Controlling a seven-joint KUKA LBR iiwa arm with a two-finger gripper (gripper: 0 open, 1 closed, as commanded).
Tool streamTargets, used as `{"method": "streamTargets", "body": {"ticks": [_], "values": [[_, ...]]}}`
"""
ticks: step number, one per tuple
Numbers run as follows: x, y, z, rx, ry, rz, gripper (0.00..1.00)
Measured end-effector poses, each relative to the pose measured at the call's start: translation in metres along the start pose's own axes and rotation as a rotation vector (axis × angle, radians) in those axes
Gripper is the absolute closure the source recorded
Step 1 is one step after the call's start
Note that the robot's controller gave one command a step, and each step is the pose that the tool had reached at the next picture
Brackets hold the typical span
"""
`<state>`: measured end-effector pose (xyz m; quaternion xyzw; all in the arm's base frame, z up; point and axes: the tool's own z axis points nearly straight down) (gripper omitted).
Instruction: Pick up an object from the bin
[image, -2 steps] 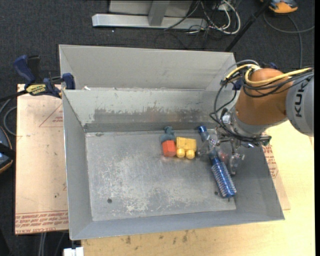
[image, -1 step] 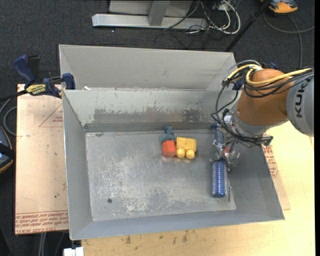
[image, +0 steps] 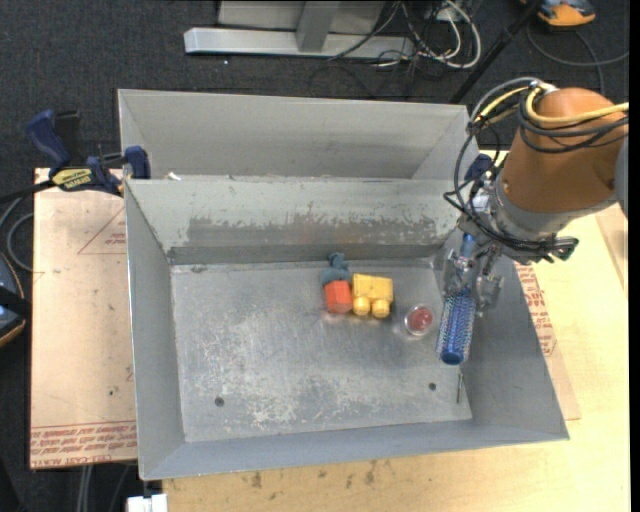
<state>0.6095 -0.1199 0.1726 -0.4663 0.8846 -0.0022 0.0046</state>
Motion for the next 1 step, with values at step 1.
{"method": "streamTargets", "body": {"ticks": [1], "values": [[-0.0015, -0.0031, -0.0712, 0.001, 0.0, 0.018, 1.0]]}}
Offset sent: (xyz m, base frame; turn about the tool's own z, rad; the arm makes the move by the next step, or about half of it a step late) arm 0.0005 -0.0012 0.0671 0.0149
